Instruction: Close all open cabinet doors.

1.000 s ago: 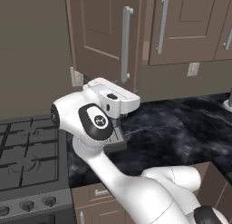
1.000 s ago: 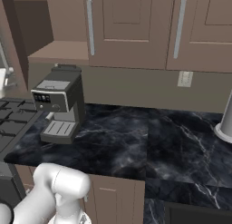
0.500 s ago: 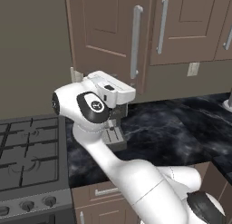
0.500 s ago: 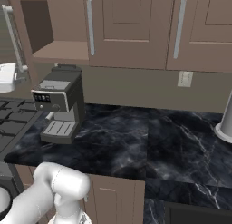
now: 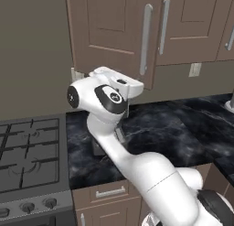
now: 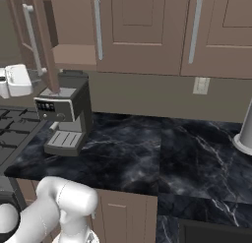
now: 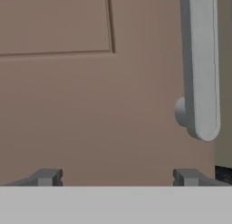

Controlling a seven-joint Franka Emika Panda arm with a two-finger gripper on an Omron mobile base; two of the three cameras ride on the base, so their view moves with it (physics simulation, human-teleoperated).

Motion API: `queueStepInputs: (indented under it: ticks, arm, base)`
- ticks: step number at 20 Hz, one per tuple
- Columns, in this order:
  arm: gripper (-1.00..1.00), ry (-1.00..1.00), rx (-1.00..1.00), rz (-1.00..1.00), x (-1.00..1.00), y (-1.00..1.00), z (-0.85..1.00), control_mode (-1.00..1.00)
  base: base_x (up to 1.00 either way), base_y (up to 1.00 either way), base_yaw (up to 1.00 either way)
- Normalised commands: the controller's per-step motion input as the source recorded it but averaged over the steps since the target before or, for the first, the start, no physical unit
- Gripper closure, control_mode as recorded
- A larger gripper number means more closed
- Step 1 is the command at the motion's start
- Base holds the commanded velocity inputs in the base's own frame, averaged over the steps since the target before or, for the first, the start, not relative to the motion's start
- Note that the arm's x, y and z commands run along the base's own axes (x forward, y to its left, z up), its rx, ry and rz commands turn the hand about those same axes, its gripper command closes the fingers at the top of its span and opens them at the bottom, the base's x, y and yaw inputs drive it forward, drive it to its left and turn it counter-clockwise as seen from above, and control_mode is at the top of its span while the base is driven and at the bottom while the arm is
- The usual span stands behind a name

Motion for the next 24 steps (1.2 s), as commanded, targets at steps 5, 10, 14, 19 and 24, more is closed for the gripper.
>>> queueStepInputs:
  ticks: [5, 10, 14, 19, 24]
  arm:
    - [-1.0, -0.03, 0.0, 0.13, 0.13, -0.5, 0.0, -1.0]
    - [-1.0, -0.03, 0.0, 0.08, 0.09, -0.51, 0.0, -1.0]
    - [-1.0, -0.01, 0.0, 0.03, 0.24, -0.29, 0.0, -1.0]
    - [-1.0, 0.0, 0.0, 0.06, 0.34, -0.26, 0.0, -1.0]
    - [-1.0, -0.01, 0.0, 0.1, 0.48, -0.26, 0.0, -1.0]
  base:
    - [0.0, 0.0, 0.0]
    - [0.0, 0.0, 0.0]
    - [0.0, 0.0, 0.0]
    - [0.0, 0.0, 0.0]
    - [0.0, 0.0, 0.0]
